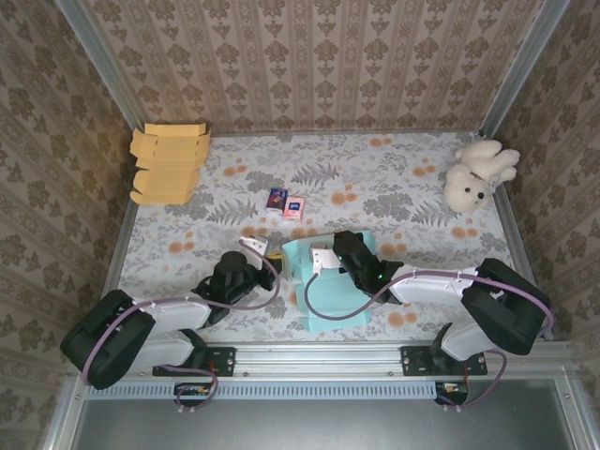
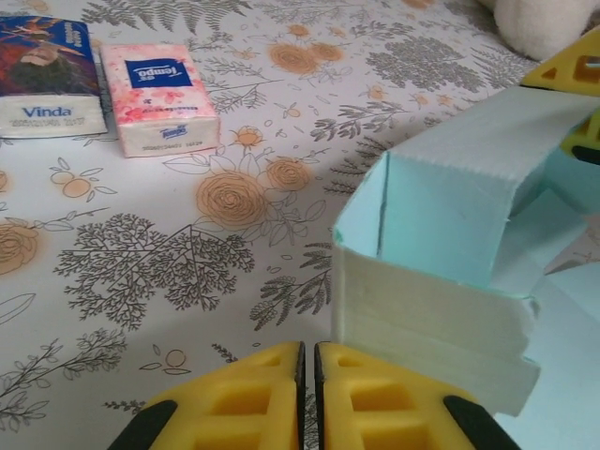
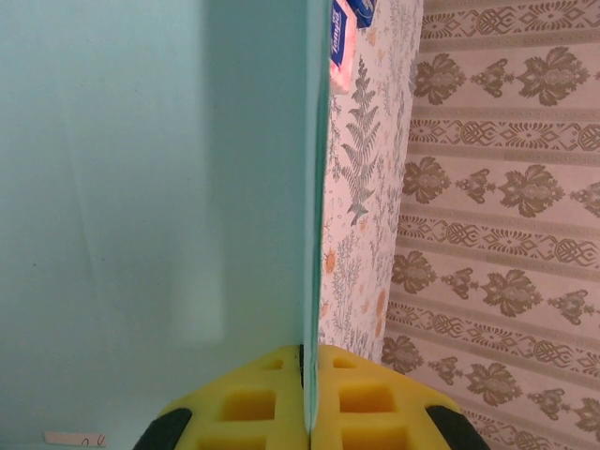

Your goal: Fold the paper box

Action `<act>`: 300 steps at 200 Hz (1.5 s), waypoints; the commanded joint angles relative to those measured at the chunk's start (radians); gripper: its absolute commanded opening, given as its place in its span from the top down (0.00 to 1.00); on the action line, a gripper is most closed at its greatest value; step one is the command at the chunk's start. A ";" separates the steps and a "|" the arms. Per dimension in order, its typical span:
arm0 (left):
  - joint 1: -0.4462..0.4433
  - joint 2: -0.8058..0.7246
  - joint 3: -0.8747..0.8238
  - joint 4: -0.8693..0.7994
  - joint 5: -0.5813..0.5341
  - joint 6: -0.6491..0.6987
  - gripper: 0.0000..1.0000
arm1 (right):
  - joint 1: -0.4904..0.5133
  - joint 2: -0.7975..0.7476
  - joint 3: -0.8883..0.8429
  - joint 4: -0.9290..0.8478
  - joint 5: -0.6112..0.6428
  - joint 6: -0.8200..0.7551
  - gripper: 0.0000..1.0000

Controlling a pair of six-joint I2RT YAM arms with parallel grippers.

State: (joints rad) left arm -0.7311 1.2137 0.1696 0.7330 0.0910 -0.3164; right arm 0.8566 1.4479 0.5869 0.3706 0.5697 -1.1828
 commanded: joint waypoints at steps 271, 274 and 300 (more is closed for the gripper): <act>0.116 0.214 -0.056 0.394 0.396 -0.031 0.52 | 0.012 -0.038 0.009 -0.071 0.012 0.020 1.00; 0.115 0.217 -0.055 0.396 0.396 -0.032 0.52 | 0.012 -0.038 0.010 -0.071 0.012 0.021 1.00; 0.113 0.249 -0.052 0.434 0.400 -0.046 0.53 | 0.012 -0.037 0.010 -0.073 0.012 0.020 1.00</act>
State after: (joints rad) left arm -0.6201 1.4342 0.1043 1.0901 0.4591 -0.3351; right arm 0.8623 1.4277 0.5873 0.3321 0.5705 -1.1755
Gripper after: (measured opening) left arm 0.473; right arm 0.062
